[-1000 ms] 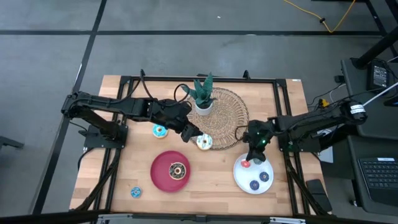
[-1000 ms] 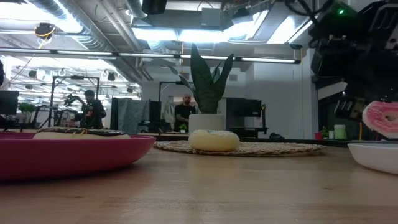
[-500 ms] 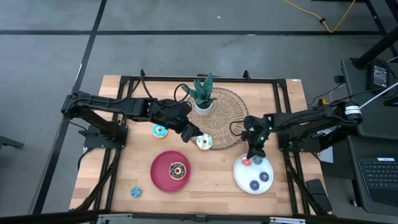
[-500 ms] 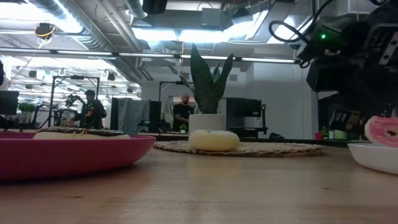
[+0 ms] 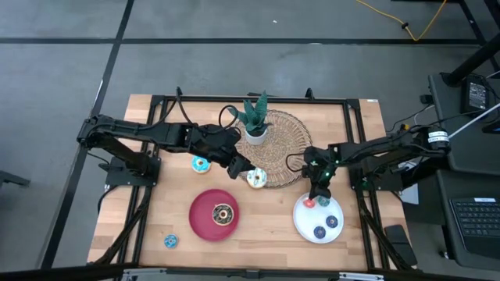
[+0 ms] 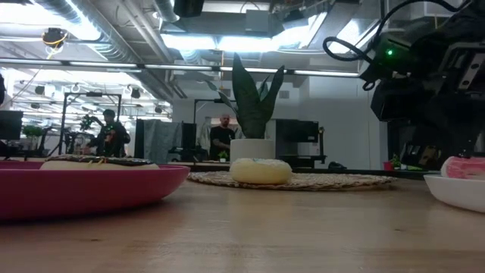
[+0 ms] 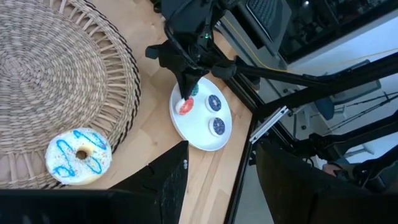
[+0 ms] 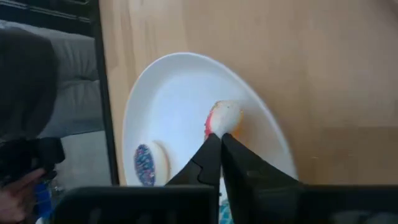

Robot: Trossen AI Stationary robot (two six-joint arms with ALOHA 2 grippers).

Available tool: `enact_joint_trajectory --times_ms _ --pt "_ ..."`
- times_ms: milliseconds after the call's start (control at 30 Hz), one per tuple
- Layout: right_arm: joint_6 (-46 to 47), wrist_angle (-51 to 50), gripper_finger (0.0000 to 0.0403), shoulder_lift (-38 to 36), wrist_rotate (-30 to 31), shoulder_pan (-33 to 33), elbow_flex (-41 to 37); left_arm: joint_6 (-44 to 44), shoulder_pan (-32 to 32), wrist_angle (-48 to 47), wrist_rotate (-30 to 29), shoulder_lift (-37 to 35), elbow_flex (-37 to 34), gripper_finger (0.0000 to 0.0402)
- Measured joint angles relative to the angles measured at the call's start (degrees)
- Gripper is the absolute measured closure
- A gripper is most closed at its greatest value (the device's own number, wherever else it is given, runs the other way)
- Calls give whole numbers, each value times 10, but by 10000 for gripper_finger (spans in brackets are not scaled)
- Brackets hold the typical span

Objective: Pick & Place donuts
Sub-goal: Put the pink donut on the white plate, then put the blue donut on the white plate

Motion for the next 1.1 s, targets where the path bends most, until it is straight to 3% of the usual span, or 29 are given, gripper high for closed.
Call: enact_joint_trajectory --times_ms 467,1100 --pt "46 -2 276 -7 7 0 0 0 0 0 15 0 0 223" --pt "120 -77 269 -127 58 0 1 0 0 0 35 0 0 223"
